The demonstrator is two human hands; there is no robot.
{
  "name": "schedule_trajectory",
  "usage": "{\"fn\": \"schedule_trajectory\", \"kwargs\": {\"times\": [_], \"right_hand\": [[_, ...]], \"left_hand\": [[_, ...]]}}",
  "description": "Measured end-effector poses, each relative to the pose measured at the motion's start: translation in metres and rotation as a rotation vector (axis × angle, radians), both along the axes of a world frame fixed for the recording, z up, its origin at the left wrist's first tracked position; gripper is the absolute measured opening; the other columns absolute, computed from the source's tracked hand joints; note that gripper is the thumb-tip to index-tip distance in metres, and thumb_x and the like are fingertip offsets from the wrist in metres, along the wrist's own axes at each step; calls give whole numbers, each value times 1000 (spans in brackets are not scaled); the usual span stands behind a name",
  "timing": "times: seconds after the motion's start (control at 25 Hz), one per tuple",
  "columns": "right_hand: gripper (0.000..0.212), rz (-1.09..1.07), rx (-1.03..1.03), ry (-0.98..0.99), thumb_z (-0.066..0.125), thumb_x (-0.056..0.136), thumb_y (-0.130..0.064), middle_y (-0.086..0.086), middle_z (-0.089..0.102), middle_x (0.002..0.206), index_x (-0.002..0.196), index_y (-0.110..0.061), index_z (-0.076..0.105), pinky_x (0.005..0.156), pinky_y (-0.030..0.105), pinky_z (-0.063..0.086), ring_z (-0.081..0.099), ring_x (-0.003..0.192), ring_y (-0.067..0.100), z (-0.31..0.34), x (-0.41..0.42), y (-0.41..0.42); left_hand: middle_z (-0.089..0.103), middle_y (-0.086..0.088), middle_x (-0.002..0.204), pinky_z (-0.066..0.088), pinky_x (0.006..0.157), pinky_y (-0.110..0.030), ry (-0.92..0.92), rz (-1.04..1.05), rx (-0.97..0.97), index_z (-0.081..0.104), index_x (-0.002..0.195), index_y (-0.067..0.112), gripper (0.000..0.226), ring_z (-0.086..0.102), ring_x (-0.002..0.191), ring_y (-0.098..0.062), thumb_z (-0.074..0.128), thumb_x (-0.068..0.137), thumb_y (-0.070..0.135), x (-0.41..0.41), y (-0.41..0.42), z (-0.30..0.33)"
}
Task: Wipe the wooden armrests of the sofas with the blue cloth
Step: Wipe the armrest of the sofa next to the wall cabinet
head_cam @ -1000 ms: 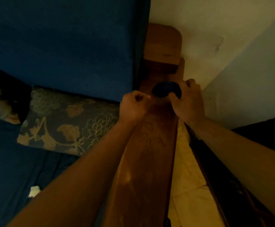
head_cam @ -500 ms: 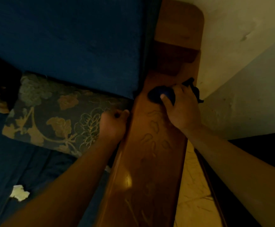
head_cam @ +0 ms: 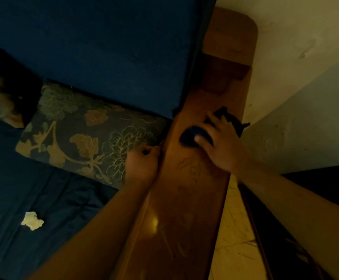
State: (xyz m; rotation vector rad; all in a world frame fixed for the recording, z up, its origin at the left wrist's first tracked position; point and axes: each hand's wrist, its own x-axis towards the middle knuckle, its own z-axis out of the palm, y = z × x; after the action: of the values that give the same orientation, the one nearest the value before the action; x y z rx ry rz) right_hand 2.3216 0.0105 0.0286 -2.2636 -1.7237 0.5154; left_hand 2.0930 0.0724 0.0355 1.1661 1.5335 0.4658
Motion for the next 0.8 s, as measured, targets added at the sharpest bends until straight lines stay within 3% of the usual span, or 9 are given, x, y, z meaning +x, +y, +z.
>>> {"fn": "schedule_trajectory", "kwargs": {"times": [0.08, 0.16, 0.24, 0.36, 0.44, 0.52, 0.68, 0.8], "right_hand": [[55, -214, -37, -5, 34, 103, -60, 10, 13, 170, 153, -38, 36, 124, 57, 2, 5, 154, 43, 1, 0, 46], [54, -236, -62, -21, 32, 103, -60, 9, 13, 170, 153, -41, 33, 123, 59, 0, 3, 154, 44, 0, -27, 60], [51, 42, -18, -17, 33, 102, -61, 3, 15, 170, 151, -45, 35, 123, 57, -1, 4, 154, 42, -5, -56, 26], [51, 554, -40, 103, 38, 101, -61, -9, 13, 170, 148, -44, 44, 124, 41, -10, 0, 155, 26, 1, -31, -38], [50, 666, -80, 111, 43, 101, -57, -9, 14, 168, 147, -38, 49, 124, 35, -9, 1, 155, 23, 6, 18, -32], [48, 427, -62, 103, 46, 102, -51, -4, 18, 167, 147, -34, 50, 123, 41, -5, 4, 155, 30, 5, 44, -13], [52, -393, 66, 45, 38, 105, -53, 7, 19, 169, 153, -34, 40, 126, 52, 4, 8, 155, 37, -6, -18, -3], [56, -650, 37, 68, 32, 107, -52, 11, 15, 169, 159, -32, 28, 126, 52, 4, 8, 155, 39, -6, -96, -31]], "left_hand": [[65, -3, 59, 50, 57, -34, -13, 18, -10, 71, 78, 11, 20, 57, 53, -15, 64, 93, 23, -2, -4, 1], [65, -11, 62, 50, 57, -35, -5, 67, -24, 71, 78, 10, 19, 57, 55, -19, 64, 91, 22, -8, -9, 1], [60, -2, 54, 44, 51, -30, 22, 90, -46, 66, 68, 17, 23, 53, 49, -13, 63, 91, 20, -15, -17, 0], [51, 6, 43, 37, 47, -28, 18, 105, -49, 57, 57, 20, 33, 45, 41, -10, 63, 89, 15, -20, -24, 3], [53, 2, 46, 38, 48, -29, 11, 101, -45, 59, 59, 17, 32, 46, 42, -12, 62, 91, 15, -18, -24, 4], [55, -3, 53, 40, 50, -30, 40, 90, -17, 62, 65, 11, 26, 47, 46, -15, 62, 91, 17, -18, -26, 3], [61, -15, 61, 47, 58, -37, 68, 130, 1, 68, 76, 1, 25, 55, 56, -23, 64, 84, 25, -26, -36, -2], [59, -12, 56, 48, 60, -43, 0, 154, -78, 65, 56, 18, 22, 55, 57, -28, 64, 76, 26, -39, -46, -1]]}}
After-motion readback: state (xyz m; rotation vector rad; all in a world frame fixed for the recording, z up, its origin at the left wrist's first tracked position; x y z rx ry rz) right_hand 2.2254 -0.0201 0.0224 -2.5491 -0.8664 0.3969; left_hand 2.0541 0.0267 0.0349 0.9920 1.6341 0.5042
